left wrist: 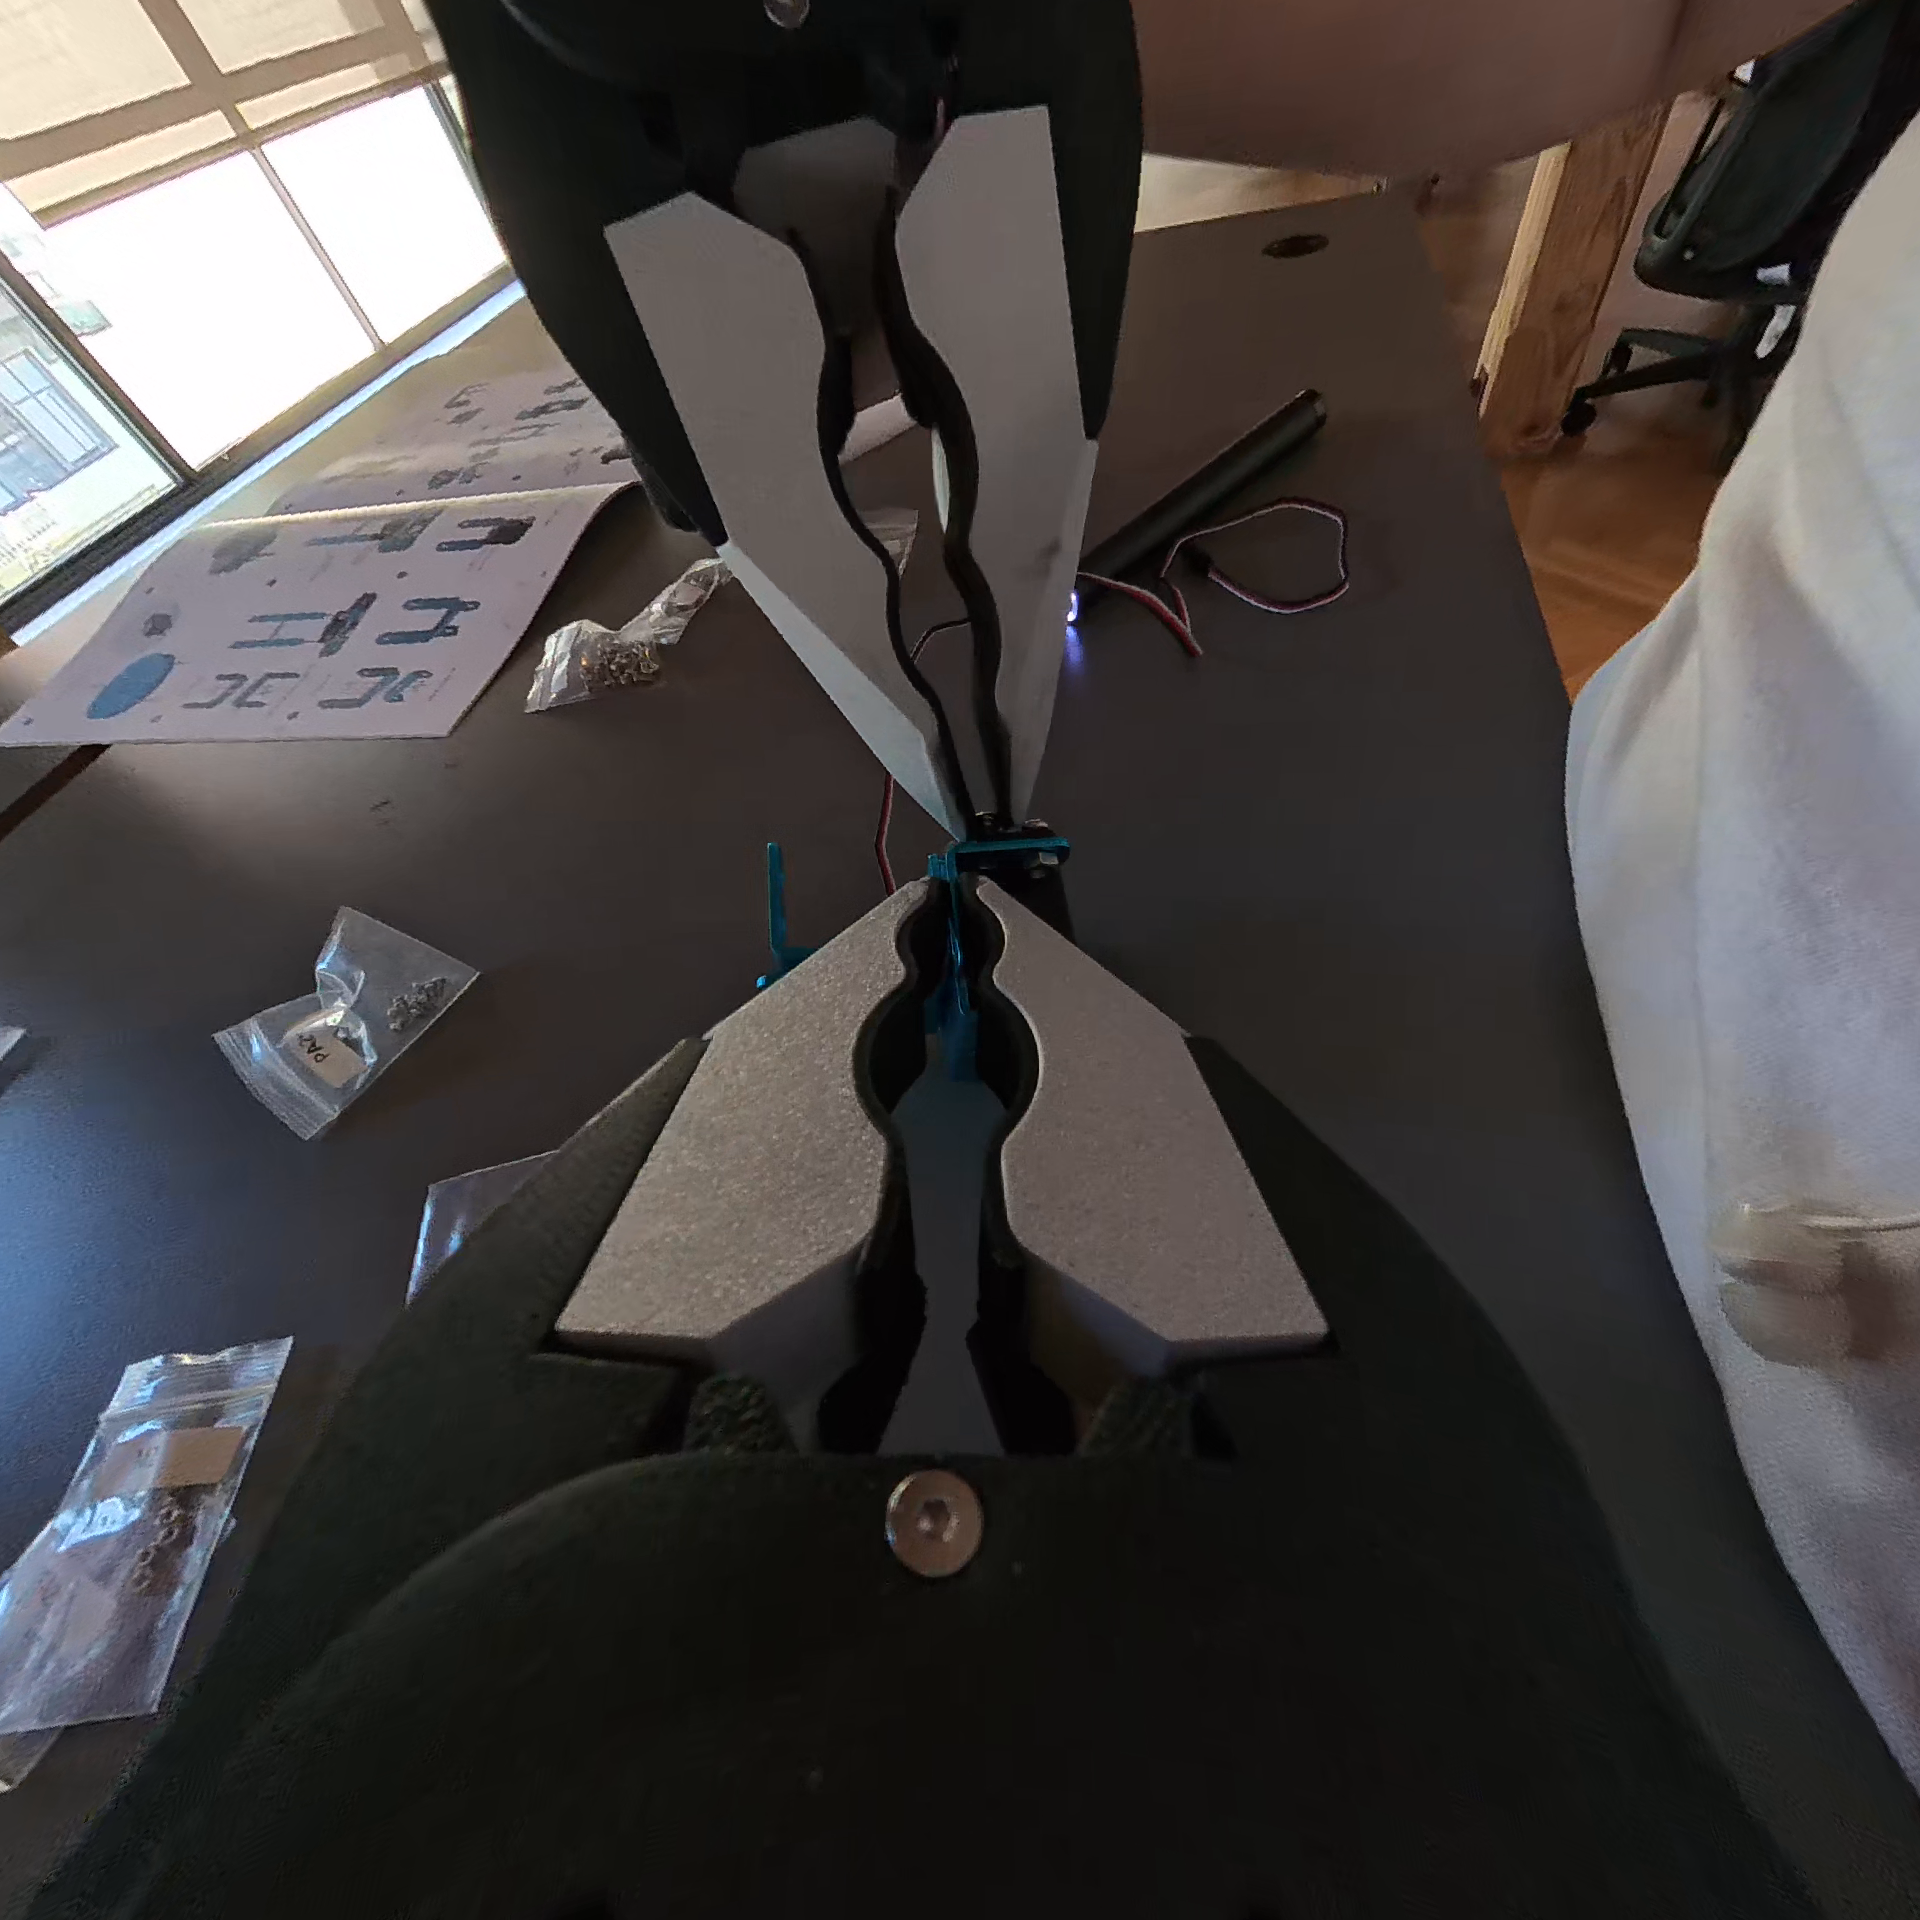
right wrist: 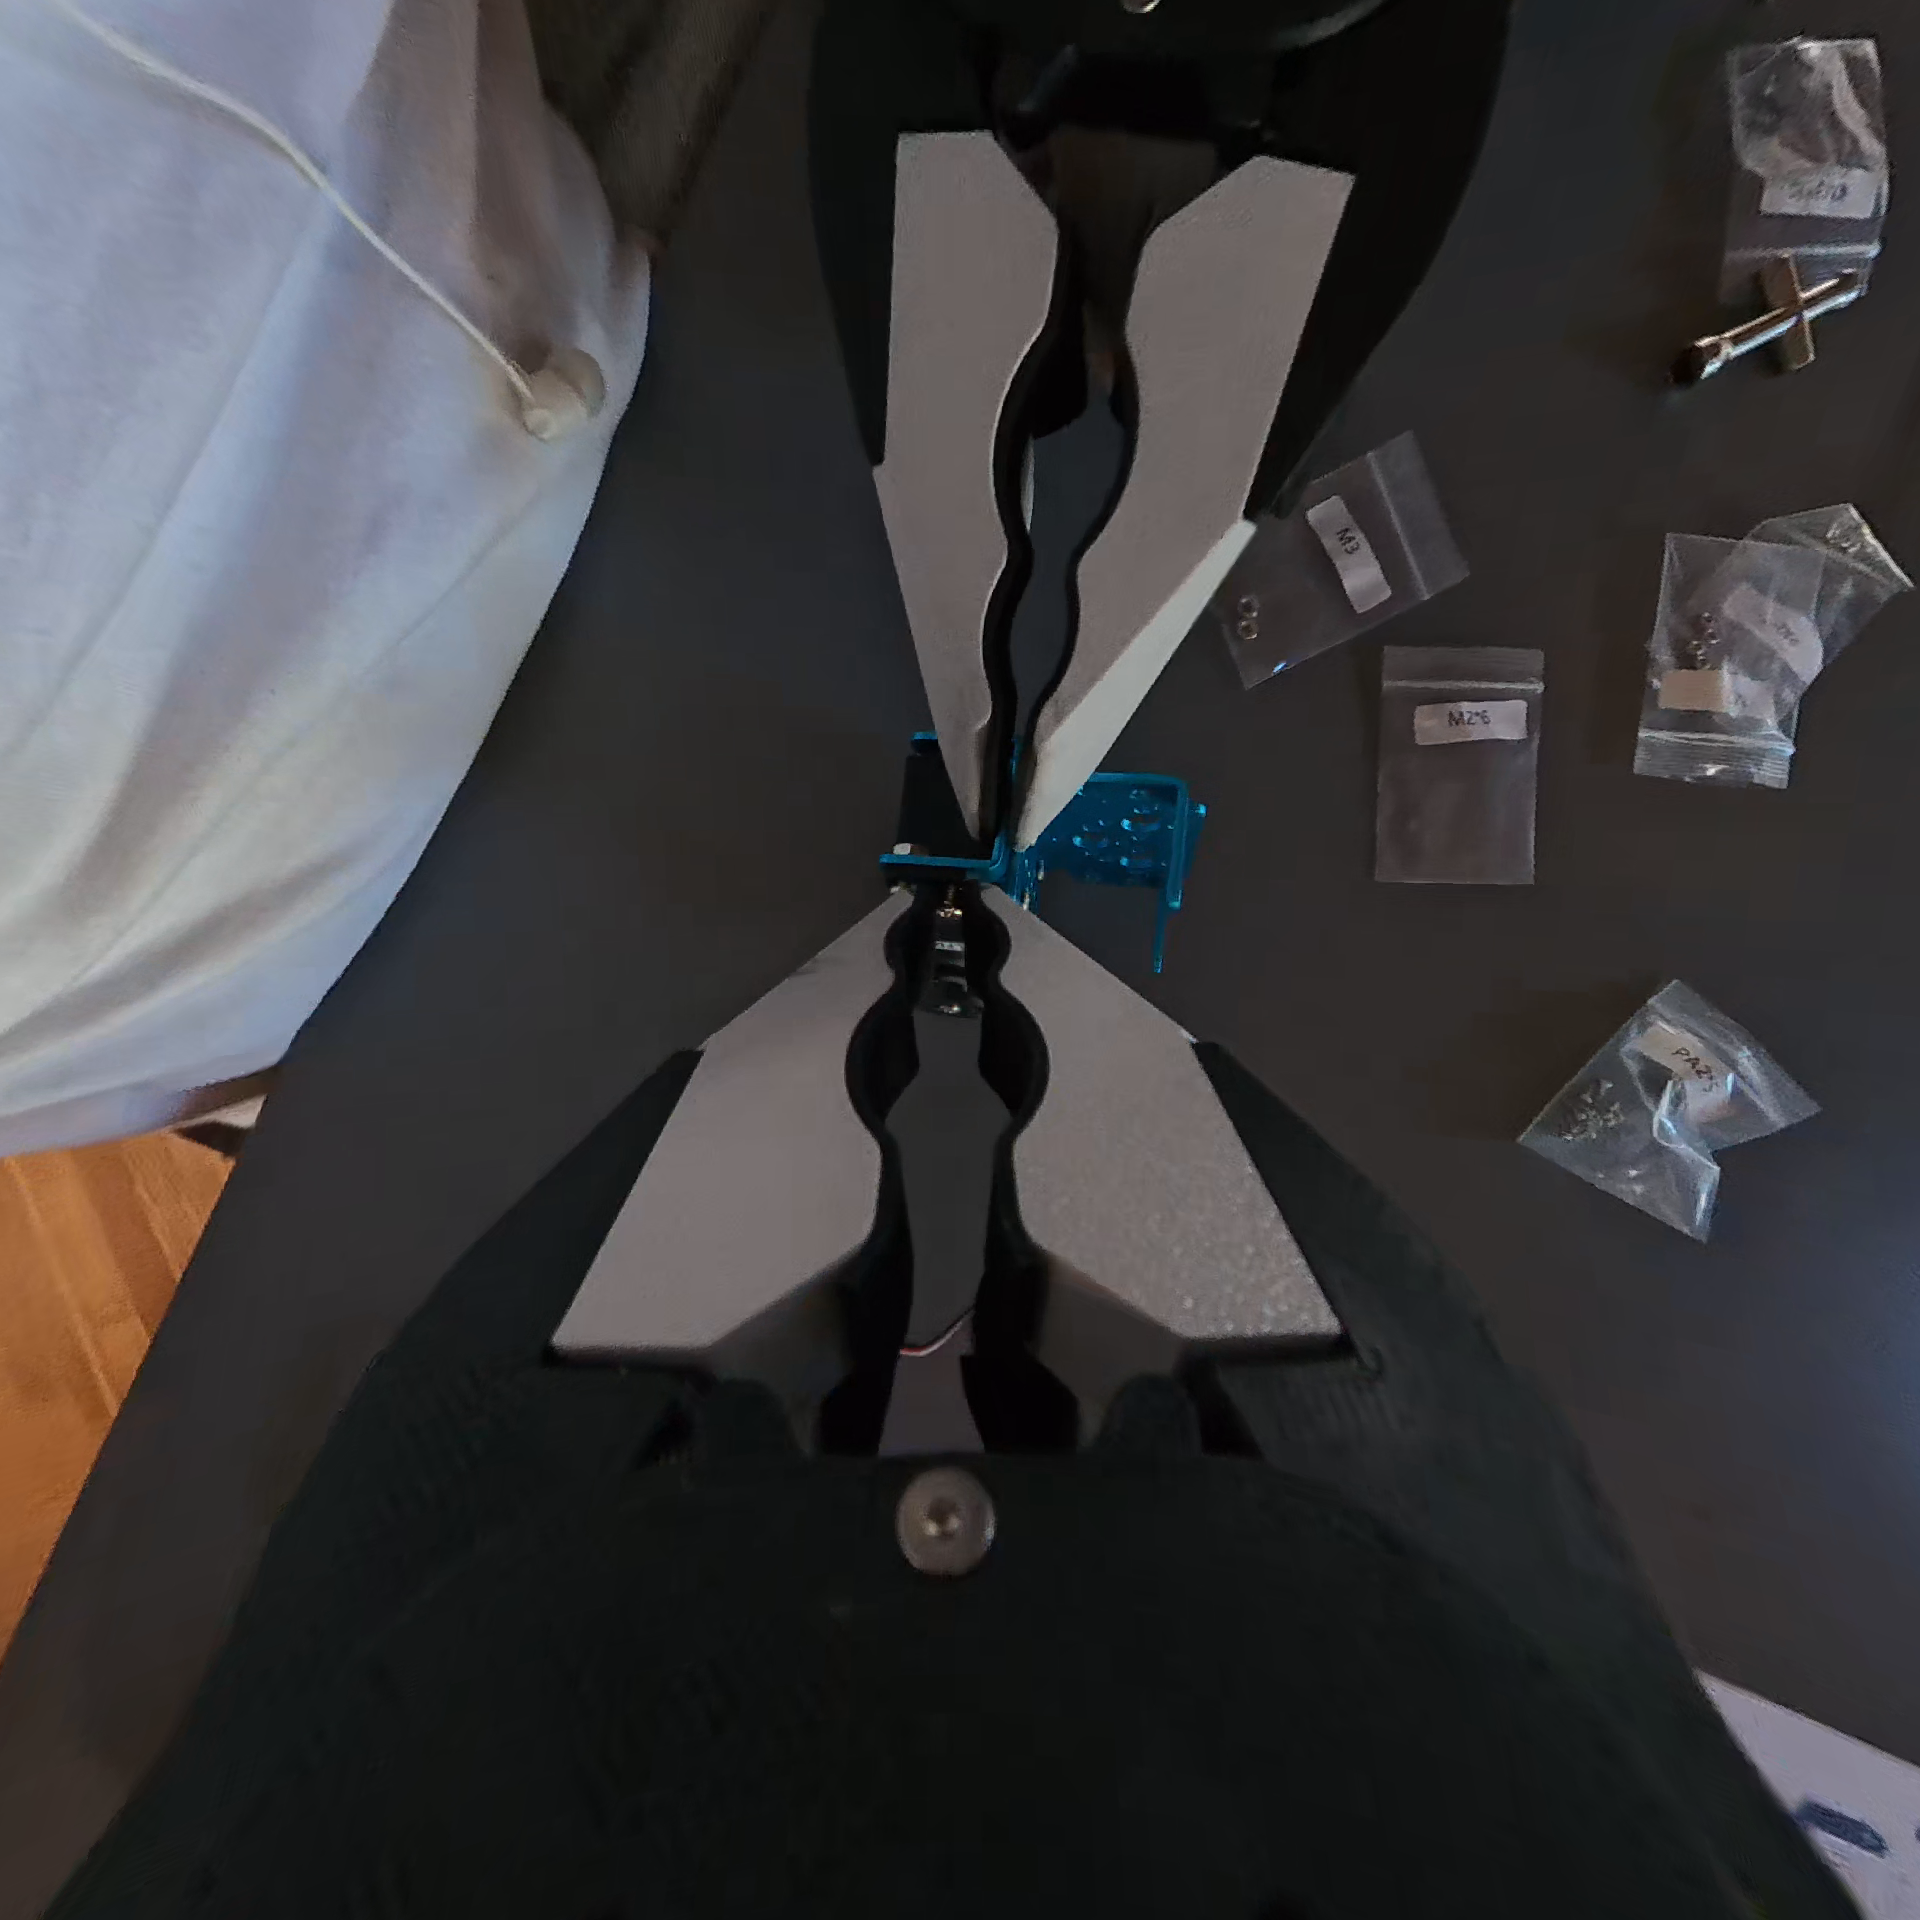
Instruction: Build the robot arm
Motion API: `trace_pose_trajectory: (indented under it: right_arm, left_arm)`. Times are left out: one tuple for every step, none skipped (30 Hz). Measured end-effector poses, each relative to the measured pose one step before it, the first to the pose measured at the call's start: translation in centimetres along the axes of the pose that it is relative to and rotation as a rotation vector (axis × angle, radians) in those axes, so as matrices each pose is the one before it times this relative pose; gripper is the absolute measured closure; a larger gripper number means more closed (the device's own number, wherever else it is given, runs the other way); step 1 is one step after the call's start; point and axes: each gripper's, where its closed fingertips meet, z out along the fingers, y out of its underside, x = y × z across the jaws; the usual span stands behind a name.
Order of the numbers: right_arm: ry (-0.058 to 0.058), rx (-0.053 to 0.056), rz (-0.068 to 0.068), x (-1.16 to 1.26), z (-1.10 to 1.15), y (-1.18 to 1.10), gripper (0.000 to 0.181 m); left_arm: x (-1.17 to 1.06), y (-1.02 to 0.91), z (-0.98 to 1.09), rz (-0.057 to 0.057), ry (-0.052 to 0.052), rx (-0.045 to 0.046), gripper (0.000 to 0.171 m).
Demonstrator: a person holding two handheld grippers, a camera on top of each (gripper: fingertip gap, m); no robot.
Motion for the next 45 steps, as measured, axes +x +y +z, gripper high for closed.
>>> trace_pose_trajectory:
  right_arm:
    - [0.0004, 0.0289, 0.0218, 0.117, -0.027, -0.028, 0.176]
    - [0.0046, 0.0328, 0.0359, 0.135, -0.045, -0.066, 0.176]
    - [0.0052, 0.0338, 0.0465, 0.109, -0.094, -0.008, 0.175]
    - [0.0112, 0.0388, 0.0491, 0.131, -0.214, -0.053, 0.166]
    - [0.0121, 0.0550, 0.0507, 0.042, -0.280, -0.267, 0.152]
    - [0.0017, 0.0670, 0.0418, -0.220, -0.306, -0.354, 0.146]
    - [0.0126, 0.0716, 0.0300, -0.174, -0.238, -0.331, 0.145]
    - [0.0270, 0.0554, 0.0137, -0.067, -0.105, -0.055, 0.143]
    - [0.0361, 0.0252, -0.0018, -0.034, 0.030, 0.348, 0.142]
    - [0.0611, 0.0122, -0.0081, 0.308, 0.126, 0.496, 0.141]
    - [0.0678, 0.0165, -0.0072, 0.467, 0.217, 0.385, 0.139]
    - [0.0460, 0.0179, 0.0029, 0.255, 0.303, 0.308, 0.140]
    - [0.0382, 0.0098, 0.0257, 0.264, 0.333, 0.357, 0.142]
    - [0.0107, 0.0107, 0.0356, -0.087, 0.296, 0.229, 0.142]
    - [-0.0073, 0.0144, 0.0271, -0.359, 0.166, 0.082, 0.146]
    - [0.0135, 0.0122, 0.0111, -0.056, -0.006, 0.088, 0.152]
    - [0.0118, 0.0144, -0.0116, -0.044, -0.174, 0.048, 0.159]
    - [-0.0056, 0.0078, -0.0050, -0.224, -0.128, 0.101, 0.159]
    - [-0.0070, 0.0056, 0.0087, -0.103, -0.094, 0.060, 0.159]
    - [-0.0118, 0.0016, 0.0108, -0.080, -0.044, 0.079, 0.159]
    - [-0.0188, -0.0032, 0.0006, -0.106, -0.044, 0.103, 0.159]
    - [-0.0175, -0.0038, -0.0040, -0.045, -0.032, 0.090, 0.159]
    - [-0.0161, -0.0016, 0.0107, 0.024, 0.021, 0.036, 0.160]
    - [-0.0132, -0.0003, 0.0224, 0.060, 0.083, -0.003, 0.160]
    - [-0.0058, 0.0034, 0.0232, 0.107, 0.109, -0.014, 0.160]
    - [-0.0020, 0.0083, 0.0296, 0.124, 0.095, 0.003, 0.159]
    - [-0.0037, 0.0119, 0.0287, 0.085, 0.017, -0.023, 0.159]
    - [0.0005, 0.0129, 0.0233, 0.103, -0.013, -0.023, 0.159]
    - [0.0050, 0.0108, 0.0146, 0.128, 0.000, -0.047, 0.159]
    - [0.0122, 0.0038, 0.0014, 0.161, -0.025, -0.005, 0.158]
    - [0.0230, 0.0132, -0.0079, 0.241, -0.142, -0.201, 0.157]
    - [0.0238, 0.0325, -0.0127, 0.194, -0.275, -0.514, 0.150]
    - [0.0065, 0.0408, -0.0051, -0.075, -0.336, -0.699, 0.141]
    - [-0.0038, 0.0348, 0.0026, -0.175, -0.351, -0.608, 0.136]
    - [-0.0025, 0.0238, 0.0027, -0.111, -0.301, -0.384, 0.135]
    - [0.0105, 0.0135, -0.0017, 0.093, -0.265, -0.176, 0.132]
    - [0.0182, 0.0084, -0.0119, 0.144, -0.227, -0.143, 0.128]
    - [0.0174, 0.0056, -0.0231, 0.018, -0.206, -0.179, 0.124]
    - [0.0149, -0.0001, -0.0289, -0.106, -0.230, -0.206, 0.122]
    - [0.0099, 0.0007, -0.0312, -0.243, -0.311, -0.303, 0.118]
    - [0.0063, 0.0090, -0.0369, -0.334, -0.431, -0.464, 0.115]
    - [0.0112, 0.0133, -0.0481, -0.262, -0.596, -0.573, 0.115]
    - [0.0225, 0.0183, -0.0588, -0.091, -0.736, -0.705, 0.114]
    - [0.0235, 0.0248, -0.0608, -0.039, -0.812, -0.834, 0.114]
    - [0.0138, 0.0237, -0.0522, -0.090, -0.779, -0.833, 0.116]
  left_arm:
    - [-0.128, 0.008, -0.029, -0.0138, -0.0025, 0.00056, 0.169]
    - [-0.175, -0.001, -0.022, -0.0182, -0.0050, 0.00064, 0.170]
    - [-0.167, -0.016, 0.025, -0.0201, -0.0039, 0.00134, 0.170]
    - [-0.183, -0.031, 0.056, -0.0146, -0.0078, 0.00028, 0.170]
    - [-0.102, -0.018, 0.053, -0.0053, -0.0033, 0.00002, 0.170]
    - [-0.046, -0.013, 0.041, -0.0007, 0.0000, 0.00040, 0.170]
    - [-0.076, -0.012, 0.026, -0.0022, -0.0006, 0.00019, 0.170]
    - [-0.103, 0.006, 0.015, -0.0077, 0.0002, -0.00019, 0.170]
    - [-0.046, -0.005, 0.005, -0.0111, 0.0055, 0.00032, 0.170]
    - [-0.046, 0.015, -0.021, -0.0128, 0.0067, 0.00037, 0.170]
    - [-0.067, 0.000, -0.009, -0.0129, 0.0052, 0.00007, 0.170]
    - [-0.089, 0.009, -0.008, -0.0121, 0.0033, -0.00017, 0.170]
    - [-0.093, 0.005, 0.000, -0.0107, -0.0006, -0.00054, 0.170]
    - [-0.086, 0.008, 0.012, -0.0102, -0.0034, -0.00065, 0.170]
    - [0.017, -0.002, 0.001, -0.0075, -0.0011, -0.00069, 0.170]
    - [0.169, -0.005, 0.009, -0.0021, 0.0047, -0.00107, 0.170]
    - [0.339, -0.003, 0.022, 0.0022, 0.0126, -0.00280, 0.170]
    - [0.254, -0.030, 0.061, 0.0018, 0.0072, -0.00252, 0.170]
    - [0.145, -0.017, 0.073, 0.0112, -0.0015, -0.00152, 0.170]
    - [0.146, -0.009, 0.044, 0.0196, -0.0023, -0.00282, 0.170]
    - [0.213, 0.008, 0.045, 0.0243, 0.0017, -0.00796, 0.169]
    - [0.109, 0.010, 0.038, 0.0174, -0.0024, -0.01002, 0.169]
    - [-0.005, 0.021, 0.015, 0.0056, -0.0026, -0.01188, 0.169]
    - [-0.104, 0.024, -0.016, -0.0011, -0.0045, -0.01193, 0.169]
    - [-0.175, 0.035, 0.001, 0.0006, -0.0120, -0.01024, 0.169]
    - [-0.186, 0.023, 0.028, 0.0052, -0.0198, -0.00985, 0.169]
    - [-0.153, 0.017, 0.031, 0.0040, -0.0226, -0.00842, 0.169]
    - [-0.182, 0.016, 0.042, -0.0097, -0.0241, -0.00546, 0.169]
    - [-0.192, -0.003, 0.033, -0.0337, -0.0185, -0.00082, 0.169]
    - [-0.145, -0.021, -0.025, -0.0565, -0.0083, 0.00699, 0.170]
    - [-0.259, -0.074, -0.114, -0.0628, -0.0116, 0.01872, 0.170]
    - [-0.346, -0.114, -0.173, -0.0710, -0.0148, 0.02958, 0.170]
    - [-0.381, -0.146, -0.217, -0.0764, -0.0126, 0.03577, 0.170]
    - [-0.327, -0.183, -0.247, -0.0797, -0.0051, 0.03341, 0.170]
    - [-0.287, -0.284, -0.257, -0.0809, -0.0004, 0.03214, 0.170]
    - [-0.158, -0.494, -0.270, -0.0763, 0.0032, 0.04300, 0.171]
    - [0.033, -0.665, -0.245, -0.0666, 0.0100, 0.05470, 0.171]
    - [0.173, -0.719, -0.201, -0.0638, 0.0124, 0.05780, 0.170]
    - [0.313, -0.721, -0.139, -0.0596, 0.0153, 0.05764, 0.170]
    - [0.615, -0.693, -0.059, -0.0470, 0.0267, 0.05637, 0.171]
    - [0.839, -0.692, 0.005, -0.0356, 0.0335, 0.05884, 0.171]
    - [0.829, -0.625, 0.105, -0.0329, 0.0268, 0.05783, 0.171]
    - [0.748, -0.487, 0.212, -0.0333, 0.0178, 0.05172, 0.171]
    - [0.738, -0.413, 0.275, -0.0320, 0.0147, 0.05260, 0.171]
    - [0.716, -0.313, 0.323, -0.0337, 0.0117, 0.05326, 0.171]
